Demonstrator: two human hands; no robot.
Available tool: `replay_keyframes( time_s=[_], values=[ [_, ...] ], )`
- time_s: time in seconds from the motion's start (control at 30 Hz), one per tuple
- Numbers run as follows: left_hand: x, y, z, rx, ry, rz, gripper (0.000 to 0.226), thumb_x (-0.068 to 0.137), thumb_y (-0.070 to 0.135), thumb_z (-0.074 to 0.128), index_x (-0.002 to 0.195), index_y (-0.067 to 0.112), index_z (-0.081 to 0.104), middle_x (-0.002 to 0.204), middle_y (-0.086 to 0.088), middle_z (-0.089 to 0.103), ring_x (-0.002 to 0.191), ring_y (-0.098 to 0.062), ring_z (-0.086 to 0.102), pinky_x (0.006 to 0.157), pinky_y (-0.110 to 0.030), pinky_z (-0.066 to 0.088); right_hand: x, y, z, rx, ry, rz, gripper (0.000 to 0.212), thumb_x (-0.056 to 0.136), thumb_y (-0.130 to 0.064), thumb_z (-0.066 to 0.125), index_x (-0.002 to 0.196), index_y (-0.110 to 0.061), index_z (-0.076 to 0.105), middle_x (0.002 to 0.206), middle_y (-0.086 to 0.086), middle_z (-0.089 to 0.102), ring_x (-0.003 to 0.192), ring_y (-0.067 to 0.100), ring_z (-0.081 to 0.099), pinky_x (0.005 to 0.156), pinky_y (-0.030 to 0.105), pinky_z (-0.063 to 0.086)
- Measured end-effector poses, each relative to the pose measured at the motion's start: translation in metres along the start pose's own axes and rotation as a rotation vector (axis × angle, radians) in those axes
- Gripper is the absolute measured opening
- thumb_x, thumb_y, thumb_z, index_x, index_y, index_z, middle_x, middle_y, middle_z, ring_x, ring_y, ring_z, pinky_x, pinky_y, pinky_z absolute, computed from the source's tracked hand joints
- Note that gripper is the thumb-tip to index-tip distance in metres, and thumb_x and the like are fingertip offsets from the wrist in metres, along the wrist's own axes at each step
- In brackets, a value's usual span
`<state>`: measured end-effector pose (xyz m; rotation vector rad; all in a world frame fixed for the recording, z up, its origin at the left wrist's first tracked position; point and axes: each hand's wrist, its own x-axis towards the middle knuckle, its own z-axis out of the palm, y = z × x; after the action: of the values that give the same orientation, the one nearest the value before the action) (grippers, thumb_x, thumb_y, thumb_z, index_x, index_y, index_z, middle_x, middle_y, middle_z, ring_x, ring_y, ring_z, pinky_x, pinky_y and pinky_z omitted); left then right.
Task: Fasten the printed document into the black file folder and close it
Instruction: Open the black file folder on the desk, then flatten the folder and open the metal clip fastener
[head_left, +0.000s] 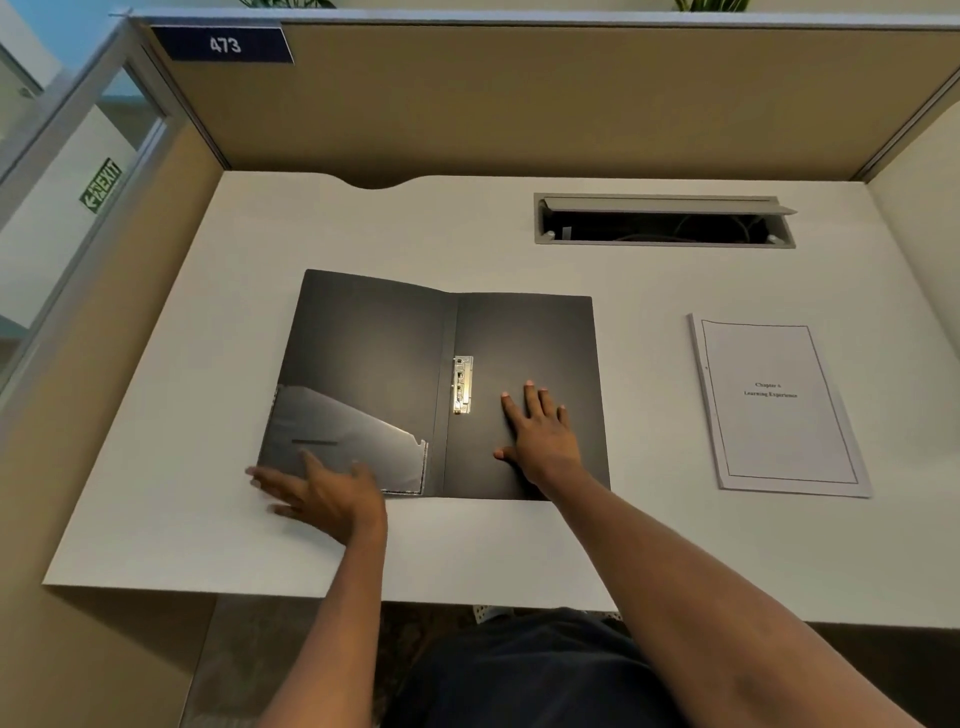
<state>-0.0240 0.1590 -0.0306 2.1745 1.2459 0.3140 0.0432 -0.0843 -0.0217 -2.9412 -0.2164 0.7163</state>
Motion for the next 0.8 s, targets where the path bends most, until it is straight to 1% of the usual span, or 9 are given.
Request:
replay_keyframes(
  time_s=[0.07, 0.13, 0.17, 0.27, 0.4, 0.53, 0.67, 0.73, 0.8],
  values=[
    [-0.003, 0.008, 0.006, 0.119, -0.1, 0.125, 0.069, 0.089, 0.017, 0.077, 0.152, 0.008, 0.048, 0.174, -0.013, -0.003, 0.161, -0.037, -0.003, 0.13, -0.053, 0.008, 0.0, 0.0, 0.0, -0.007, 0.001, 0.002, 0.094, 0.096, -0.058, 0.055, 0.164, -0.029, -0.002, 0.172, 0.012, -0.008, 0.159, 0.035, -0.006, 0.128, 0.053, 0.011],
    [-0.006, 0.02, 0.014, 0.201, -0.246, 0.305, 0.074, 0.093, 0.025, 0.073, 0.158, 0.01, 0.038, 0.174, -0.012, 0.002, 0.161, -0.036, 0.001, 0.127, -0.057, 0.023, 0.001, -0.001, 0.0, -0.014, 0.001, 0.002, 0.094, 0.096, -0.058, 0.056, 0.164, -0.029, -0.002, 0.172, 0.012, -0.007, 0.159, 0.035, -0.005, 0.128, 0.053, 0.011],
    [-0.007, 0.029, 0.019, 0.249, -0.317, 0.39, 0.076, 0.094, 0.032, 0.071, 0.159, 0.013, 0.036, 0.174, -0.011, 0.003, 0.161, -0.036, 0.003, 0.126, -0.057, 0.026, 0.001, -0.001, 0.0, -0.019, 0.002, 0.002, 0.094, 0.096, -0.058, 0.056, 0.164, -0.029, -0.001, 0.172, 0.012, -0.007, 0.159, 0.035, -0.004, 0.128, 0.053, 0.012],
    [-0.011, 0.055, 0.035, 0.438, -0.451, 0.548, 0.082, 0.093, 0.053, 0.066, 0.16, 0.022, 0.031, 0.174, -0.011, 0.001, 0.162, -0.033, -0.002, 0.124, -0.064, 0.012, 0.001, -0.001, -0.001, -0.024, 0.005, 0.002, 0.094, 0.095, -0.058, 0.057, 0.164, -0.029, 0.0, 0.172, 0.012, -0.006, 0.159, 0.035, -0.003, 0.128, 0.053, 0.012],
    [-0.014, 0.079, 0.051, 0.579, -0.538, 0.522, 0.103, 0.084, 0.072, 0.063, 0.164, 0.027, 0.016, 0.174, -0.011, -0.007, 0.161, -0.032, -0.011, 0.115, -0.078, 0.007, 0.004, 0.0, -0.004, -0.04, 0.003, -0.001, 0.096, 0.094, -0.059, 0.059, 0.164, -0.028, 0.001, 0.172, 0.012, -0.003, 0.159, 0.035, 0.0, 0.127, 0.053, 0.015],
    [-0.017, 0.088, 0.055, 0.618, -0.599, 0.484, 0.121, 0.078, 0.076, 0.067, 0.166, 0.021, 0.006, 0.173, -0.015, -0.011, 0.16, -0.034, -0.012, 0.116, -0.078, 0.01, 0.005, -0.001, -0.007, -0.067, 0.002, -0.008, 0.096, 0.093, -0.06, 0.059, 0.164, -0.027, 0.004, 0.172, 0.013, -0.002, 0.159, 0.036, 0.002, 0.126, 0.053, 0.019],
    [-0.017, 0.092, 0.057, 0.638, -0.646, 0.472, 0.127, 0.076, 0.074, 0.07, 0.166, 0.017, 0.001, 0.173, -0.017, -0.011, 0.16, -0.036, -0.01, 0.116, -0.077, 0.014, 0.007, -0.002, -0.008, -0.115, 0.013, -0.015, 0.095, 0.092, -0.06, 0.06, 0.164, -0.024, 0.008, 0.171, 0.016, 0.003, 0.157, 0.038, 0.007, 0.124, 0.054, 0.022],
    [-0.016, 0.094, 0.058, 0.644, -0.659, 0.463, 0.128, 0.076, 0.072, 0.073, 0.165, 0.016, 0.0, 0.172, -0.019, -0.01, 0.16, -0.037, -0.009, 0.116, -0.077, 0.016, 0.01, -0.005, -0.011, -0.141, 0.022, -0.024, 0.092, 0.092, -0.06, 0.061, 0.162, -0.021, 0.015, 0.168, 0.018, 0.013, 0.155, 0.038, 0.017, 0.124, 0.052, 0.024],
    [-0.015, 0.096, 0.06, 0.643, -0.668, 0.457, 0.13, 0.075, 0.071, 0.074, 0.165, 0.014, 0.0, 0.172, -0.02, -0.009, 0.16, -0.038, -0.008, 0.116, -0.077, 0.017, 0.015, -0.012, -0.016, -0.06, 0.071, -0.027, 0.081, 0.092, -0.058, 0.062, 0.154, -0.015, 0.033, 0.158, 0.018, 0.032, 0.145, 0.034, 0.033, 0.118, 0.044, 0.035]
  ],
)
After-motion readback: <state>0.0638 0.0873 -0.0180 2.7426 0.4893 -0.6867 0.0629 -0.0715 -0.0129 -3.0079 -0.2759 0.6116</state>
